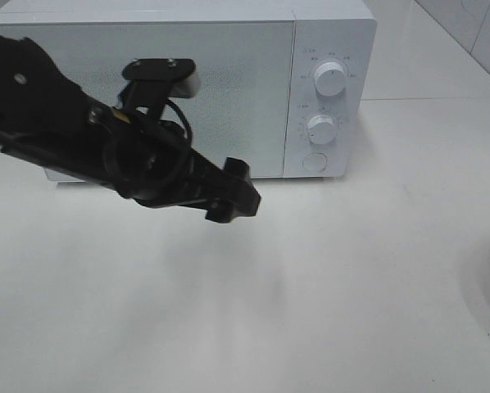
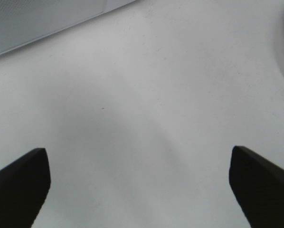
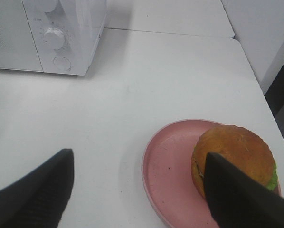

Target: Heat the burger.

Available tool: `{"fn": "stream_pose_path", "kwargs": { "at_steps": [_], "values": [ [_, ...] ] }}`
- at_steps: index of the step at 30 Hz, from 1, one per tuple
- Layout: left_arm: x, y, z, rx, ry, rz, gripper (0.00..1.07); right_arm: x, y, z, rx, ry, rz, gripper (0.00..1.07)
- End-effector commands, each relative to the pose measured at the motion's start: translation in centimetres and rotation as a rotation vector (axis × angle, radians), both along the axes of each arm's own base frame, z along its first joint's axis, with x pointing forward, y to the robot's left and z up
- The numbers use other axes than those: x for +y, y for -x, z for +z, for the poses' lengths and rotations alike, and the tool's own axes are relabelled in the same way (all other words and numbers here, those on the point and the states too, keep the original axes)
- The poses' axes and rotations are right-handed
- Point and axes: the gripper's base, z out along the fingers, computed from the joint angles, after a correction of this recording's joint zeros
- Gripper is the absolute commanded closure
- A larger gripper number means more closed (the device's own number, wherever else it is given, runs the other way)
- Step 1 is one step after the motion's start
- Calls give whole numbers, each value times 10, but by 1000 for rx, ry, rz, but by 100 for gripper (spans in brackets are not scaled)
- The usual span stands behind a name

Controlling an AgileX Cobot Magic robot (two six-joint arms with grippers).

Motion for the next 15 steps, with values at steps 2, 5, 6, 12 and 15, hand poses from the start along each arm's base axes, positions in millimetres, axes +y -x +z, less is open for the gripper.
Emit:
{"fn": "stream_pose_path", "kwargs": {
  "at_steps": [2, 5, 6, 12, 15],
  "values": [
    [35, -7, 13, 101, -7, 33, 14, 0, 3, 1, -40, 1, 1, 36],
    [62, -11, 21, 179, -5, 67, 14, 0, 3, 1, -40, 1, 1, 36],
    [62, -11, 21, 179, -5, 67, 14, 0, 3, 1, -40, 1, 1, 36],
    [119, -9, 39, 323, -4, 131, 15, 0, 3, 1, -40, 1, 1, 36],
    [143, -3, 48, 374, -8, 157, 15, 0, 3, 1, -40, 1, 1, 36]
  ]
}}
